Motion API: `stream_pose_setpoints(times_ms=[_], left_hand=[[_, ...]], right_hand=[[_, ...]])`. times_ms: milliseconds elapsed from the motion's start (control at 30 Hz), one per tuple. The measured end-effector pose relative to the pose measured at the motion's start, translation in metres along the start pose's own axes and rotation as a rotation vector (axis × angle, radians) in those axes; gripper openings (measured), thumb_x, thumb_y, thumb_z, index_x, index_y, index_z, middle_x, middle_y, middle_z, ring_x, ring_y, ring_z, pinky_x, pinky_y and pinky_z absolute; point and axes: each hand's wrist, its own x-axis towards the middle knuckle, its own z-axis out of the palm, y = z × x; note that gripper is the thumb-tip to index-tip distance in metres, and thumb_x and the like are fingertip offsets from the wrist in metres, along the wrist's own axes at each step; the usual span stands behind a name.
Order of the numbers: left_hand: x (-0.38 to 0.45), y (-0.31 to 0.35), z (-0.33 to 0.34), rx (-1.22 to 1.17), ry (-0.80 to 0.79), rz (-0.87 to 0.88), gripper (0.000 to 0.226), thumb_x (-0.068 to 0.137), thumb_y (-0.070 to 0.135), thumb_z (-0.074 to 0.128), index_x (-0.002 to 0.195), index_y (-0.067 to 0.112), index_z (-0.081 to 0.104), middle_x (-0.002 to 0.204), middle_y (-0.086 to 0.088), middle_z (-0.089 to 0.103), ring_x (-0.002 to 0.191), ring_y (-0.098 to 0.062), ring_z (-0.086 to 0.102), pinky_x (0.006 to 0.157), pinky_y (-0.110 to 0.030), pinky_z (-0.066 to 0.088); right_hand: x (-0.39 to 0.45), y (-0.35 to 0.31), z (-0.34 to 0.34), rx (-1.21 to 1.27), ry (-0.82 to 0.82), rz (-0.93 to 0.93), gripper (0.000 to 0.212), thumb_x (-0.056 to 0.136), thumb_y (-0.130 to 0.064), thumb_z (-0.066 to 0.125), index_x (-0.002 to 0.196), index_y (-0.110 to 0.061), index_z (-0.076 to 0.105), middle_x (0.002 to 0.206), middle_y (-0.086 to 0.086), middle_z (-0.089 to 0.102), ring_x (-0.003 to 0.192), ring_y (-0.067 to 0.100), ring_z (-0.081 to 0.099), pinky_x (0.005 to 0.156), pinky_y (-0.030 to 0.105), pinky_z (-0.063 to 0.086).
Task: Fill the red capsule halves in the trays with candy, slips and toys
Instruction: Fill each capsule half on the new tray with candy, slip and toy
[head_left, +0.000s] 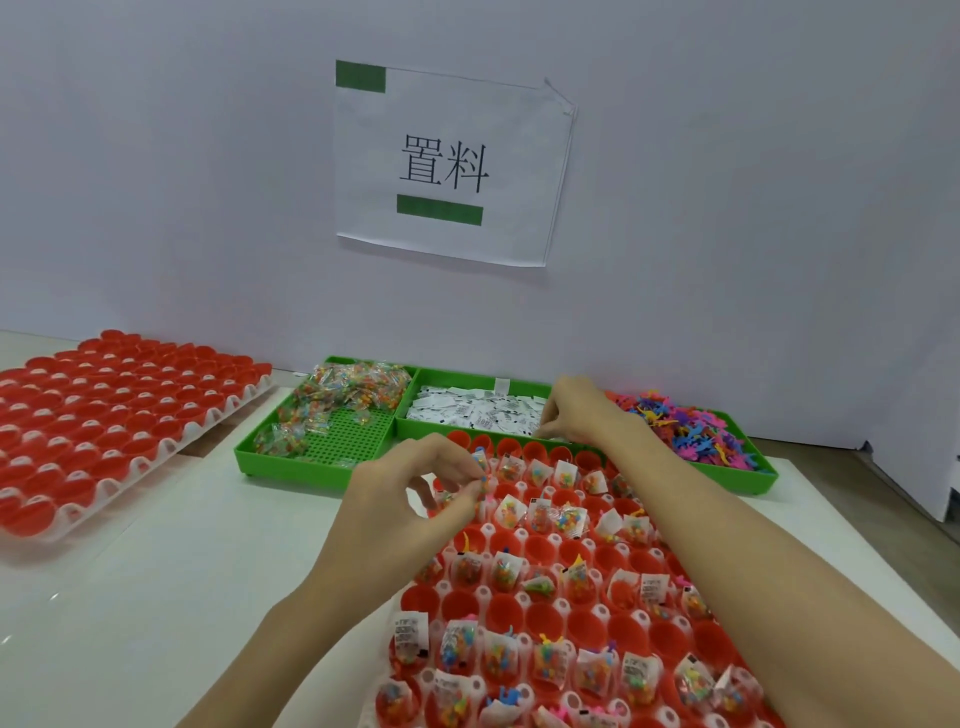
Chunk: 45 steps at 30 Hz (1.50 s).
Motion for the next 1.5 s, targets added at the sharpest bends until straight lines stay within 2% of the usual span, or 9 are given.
stream_pose_setpoints(times_ms=[267, 467, 600, 700, 933, 1067, 1200, 1367, 1500], left_hand=[[-0.001, 0.000, 0.002, 0.010, -0.019, 0.005, 0.022, 0.085, 0.005, 0.078, 0.088, 0.026, 0.073, 0.085, 0.010, 0.073, 0.085, -0.015, 0.069, 0.064, -0.017, 0.050], [-0.001, -0.002, 0.002, 0.027, -0.015, -0.038, 0.020, 0.085, 0.004, 0.078, 0.087, 0.024, 0.073, 0.084, 0.011, 0.073, 0.084, -0.014, 0.069, 0.063, -0.018, 0.052], [-0.002, -0.003, 0.003, 0.027, -0.014, -0.067, 0.020, 0.085, 0.004, 0.078, 0.088, 0.022, 0.074, 0.084, 0.012, 0.074, 0.084, -0.011, 0.070, 0.063, -0.021, 0.053], [-0.002, -0.004, 0.003, 0.029, -0.010, -0.072, 0.019, 0.085, 0.004, 0.079, 0.088, 0.023, 0.074, 0.084, 0.012, 0.074, 0.083, -0.011, 0.070, 0.063, -0.020, 0.054], [-0.002, -0.003, 0.005, -0.049, 0.004, -0.132, 0.013, 0.088, 0.011, 0.078, 0.095, 0.022, 0.074, 0.087, 0.011, 0.077, 0.085, -0.010, 0.074, 0.072, -0.024, 0.058], [-0.002, 0.000, 0.006, -0.212, -0.008, -0.204, 0.011, 0.087, 0.011, 0.079, 0.097, 0.015, 0.076, 0.085, 0.000, 0.079, 0.081, -0.017, 0.077, 0.079, -0.037, 0.062], [-0.004, 0.005, 0.009, -0.251, -0.037, -0.193, 0.011, 0.084, 0.011, 0.082, 0.094, 0.016, 0.080, 0.088, -0.001, 0.079, 0.084, -0.018, 0.077, 0.082, -0.037, 0.062], [-0.006, 0.010, 0.016, -0.248, -0.016, -0.153, 0.013, 0.082, 0.012, 0.083, 0.091, 0.021, 0.080, 0.097, -0.002, 0.073, 0.080, -0.022, 0.076, 0.077, -0.031, 0.061], [-0.010, 0.014, 0.019, -0.235, -0.009, -0.129, 0.012, 0.083, 0.015, 0.083, 0.092, 0.022, 0.078, 0.093, 0.000, 0.076, 0.084, -0.020, 0.075, 0.075, -0.031, 0.061]], right_hand=[[0.004, 0.002, 0.000, 0.005, -0.021, 0.017, 0.013, 0.089, -0.009, 0.077, 0.100, -0.002, 0.078, 0.104, 0.011, 0.076, 0.094, 0.022, 0.070, 0.088, 0.032, 0.058], [-0.004, 0.015, 0.004, 0.201, 0.051, 0.025, 0.012, 0.089, -0.016, 0.077, 0.093, -0.004, 0.079, 0.088, 0.002, 0.073, 0.088, 0.018, 0.068, 0.072, 0.025, 0.052], [-0.008, 0.022, 0.004, 0.263, 0.126, 0.028, 0.019, 0.094, -0.021, 0.072, 0.107, -0.007, 0.078, 0.113, 0.009, 0.074, 0.101, 0.021, 0.067, 0.089, 0.033, 0.054], [-0.014, 0.028, 0.006, 0.320, 0.186, 0.016, 0.019, 0.096, -0.020, 0.070, 0.109, -0.009, 0.078, 0.117, 0.008, 0.074, 0.099, 0.017, 0.066, 0.089, 0.029, 0.051], [-0.052, 0.020, 0.000, 0.573, 0.419, -0.006, 0.013, 0.090, -0.019, 0.077, 0.099, -0.009, 0.077, 0.086, 0.002, 0.077, 0.078, 0.013, 0.072, 0.075, 0.026, 0.056], [-0.099, -0.010, -0.010, 0.751, 0.306, -0.147, 0.012, 0.089, -0.028, 0.078, 0.096, -0.019, 0.079, 0.084, -0.005, 0.078, 0.078, 0.008, 0.074, 0.073, 0.021, 0.057], [-0.144, -0.043, -0.009, 0.720, 0.172, -0.310, 0.006, 0.093, -0.022, 0.074, 0.096, -0.021, 0.078, 0.087, -0.005, 0.077, 0.074, 0.015, 0.073, 0.073, 0.025, 0.060], [-0.174, -0.054, -0.007, 0.689, 0.218, -0.282, 0.014, 0.096, -0.016, 0.069, 0.102, -0.024, 0.079, 0.080, -0.009, 0.074, 0.071, 0.010, 0.071, 0.074, 0.027, 0.061], [-0.184, -0.048, -0.009, 0.632, 0.237, -0.252, 0.018, 0.099, -0.023, 0.065, 0.105, -0.032, 0.078, 0.092, -0.020, 0.073, 0.087, 0.001, 0.069, 0.079, 0.023, 0.057]])
